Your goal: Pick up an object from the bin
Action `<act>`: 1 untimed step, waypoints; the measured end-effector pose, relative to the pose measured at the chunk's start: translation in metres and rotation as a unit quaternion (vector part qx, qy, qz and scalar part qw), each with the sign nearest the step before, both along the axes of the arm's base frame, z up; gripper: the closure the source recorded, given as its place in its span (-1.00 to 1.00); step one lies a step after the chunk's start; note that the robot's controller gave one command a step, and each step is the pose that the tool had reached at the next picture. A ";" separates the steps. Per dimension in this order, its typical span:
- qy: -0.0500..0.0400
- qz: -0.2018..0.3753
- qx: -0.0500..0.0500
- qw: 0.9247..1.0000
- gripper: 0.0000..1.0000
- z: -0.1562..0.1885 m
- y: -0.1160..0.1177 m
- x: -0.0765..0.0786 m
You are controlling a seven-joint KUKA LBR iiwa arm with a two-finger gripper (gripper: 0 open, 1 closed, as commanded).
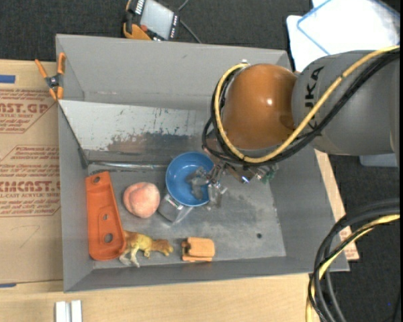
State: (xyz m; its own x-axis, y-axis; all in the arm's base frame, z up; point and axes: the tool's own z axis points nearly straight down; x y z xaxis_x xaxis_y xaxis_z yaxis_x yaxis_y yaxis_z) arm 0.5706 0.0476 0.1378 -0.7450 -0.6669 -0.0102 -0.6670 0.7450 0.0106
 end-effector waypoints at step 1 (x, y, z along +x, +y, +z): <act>-0.001 -0.177 0.002 0.984 1.00 -0.018 0.023 0.007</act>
Offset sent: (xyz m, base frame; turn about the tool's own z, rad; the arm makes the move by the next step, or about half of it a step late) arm -0.0071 -0.0099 -0.0036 -0.0293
